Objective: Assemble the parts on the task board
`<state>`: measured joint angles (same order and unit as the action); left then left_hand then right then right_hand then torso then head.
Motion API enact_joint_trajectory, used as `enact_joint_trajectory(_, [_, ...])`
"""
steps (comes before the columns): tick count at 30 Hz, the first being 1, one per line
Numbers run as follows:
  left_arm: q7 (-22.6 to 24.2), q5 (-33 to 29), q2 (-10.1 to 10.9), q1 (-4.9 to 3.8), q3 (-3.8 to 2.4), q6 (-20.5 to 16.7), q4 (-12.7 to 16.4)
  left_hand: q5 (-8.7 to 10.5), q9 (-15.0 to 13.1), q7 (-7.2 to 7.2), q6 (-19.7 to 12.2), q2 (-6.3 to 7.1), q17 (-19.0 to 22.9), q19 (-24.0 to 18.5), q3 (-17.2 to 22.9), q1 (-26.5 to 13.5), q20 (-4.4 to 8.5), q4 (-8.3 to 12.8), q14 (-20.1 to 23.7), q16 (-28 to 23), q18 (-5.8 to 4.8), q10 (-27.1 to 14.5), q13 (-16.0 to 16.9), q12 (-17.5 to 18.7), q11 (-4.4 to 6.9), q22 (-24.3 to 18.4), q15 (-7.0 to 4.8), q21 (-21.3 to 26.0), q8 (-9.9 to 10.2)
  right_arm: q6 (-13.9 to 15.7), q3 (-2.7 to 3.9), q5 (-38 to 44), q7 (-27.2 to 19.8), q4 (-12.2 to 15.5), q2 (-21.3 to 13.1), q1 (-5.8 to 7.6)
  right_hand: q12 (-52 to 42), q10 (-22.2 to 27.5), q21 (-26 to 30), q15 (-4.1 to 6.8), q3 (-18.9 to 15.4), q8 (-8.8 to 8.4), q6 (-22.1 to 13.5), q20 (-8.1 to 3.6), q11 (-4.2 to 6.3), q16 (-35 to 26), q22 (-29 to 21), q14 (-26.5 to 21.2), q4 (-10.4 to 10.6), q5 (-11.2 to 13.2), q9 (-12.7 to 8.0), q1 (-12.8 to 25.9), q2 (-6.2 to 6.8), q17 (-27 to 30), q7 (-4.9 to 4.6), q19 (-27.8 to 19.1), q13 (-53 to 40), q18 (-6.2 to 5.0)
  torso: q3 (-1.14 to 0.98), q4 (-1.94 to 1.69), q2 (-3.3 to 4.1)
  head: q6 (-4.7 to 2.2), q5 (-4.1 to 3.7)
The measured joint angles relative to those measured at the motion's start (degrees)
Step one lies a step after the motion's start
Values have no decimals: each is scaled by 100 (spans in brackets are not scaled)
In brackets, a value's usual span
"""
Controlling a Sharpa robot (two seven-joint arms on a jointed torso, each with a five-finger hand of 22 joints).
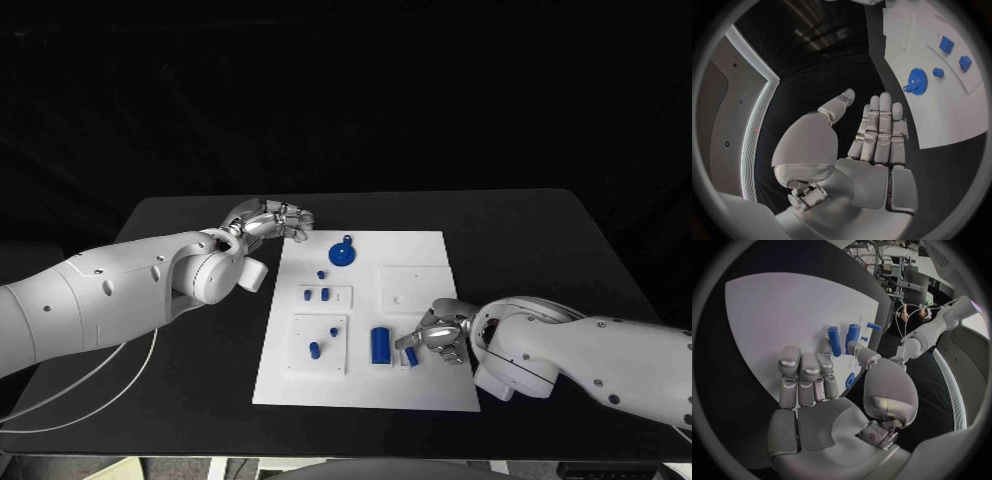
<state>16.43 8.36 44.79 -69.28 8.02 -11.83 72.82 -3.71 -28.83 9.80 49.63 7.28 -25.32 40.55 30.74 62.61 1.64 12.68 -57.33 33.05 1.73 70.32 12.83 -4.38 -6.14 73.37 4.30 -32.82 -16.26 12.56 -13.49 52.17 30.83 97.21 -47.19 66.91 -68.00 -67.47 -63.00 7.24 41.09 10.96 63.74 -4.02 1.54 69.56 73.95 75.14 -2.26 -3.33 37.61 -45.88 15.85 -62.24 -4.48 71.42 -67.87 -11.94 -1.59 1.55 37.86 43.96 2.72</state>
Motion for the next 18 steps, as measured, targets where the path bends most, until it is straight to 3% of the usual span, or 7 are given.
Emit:
enact_joint_trajectory(6, [-2,0,0,0,0,2,-2,0,0,0,0,0,0,0,0,0,0,0,0,0,0,0,0,0,0,0,0,0,0,-20,-1,-1,-17,21,-18,-2,0,0,0,20,-31,0,0,0,0,0,3,-21,-33,-46,-1,-14,-14,-4,0,-1,-15,1,-2,2,-1,9,16])
enact_joint_trajectory(12, [-3,0,1,0,0,4,-4,0,0,0,0,0,-6,0,0,0,0,0,0,0,0,0,0,0,0,-1,0,0,0,-28,-3,1,-47,45,-46,-4,-1,0,0,19,21,30,0,-8,0,0,6,-24,-116,-117,-3,-199,-199,-7,0,-11,-41,1,-2,1,-1,14,17])
enact_joint_trajectory(18, [-4,0,2,0,0,6,-6,0,-1,0,0,0,-9,0,0,0,0,0,0,0,0,0,0,0,0,5,0,0,0,-38,-3,4,-67,49,-57,-6,-2,0,0,19,27,51,0,-18,0,0,6,-25,-122,-117,-4,-212,-212,-6,1,-22,-39,4,-1,-1,-1,20,24])
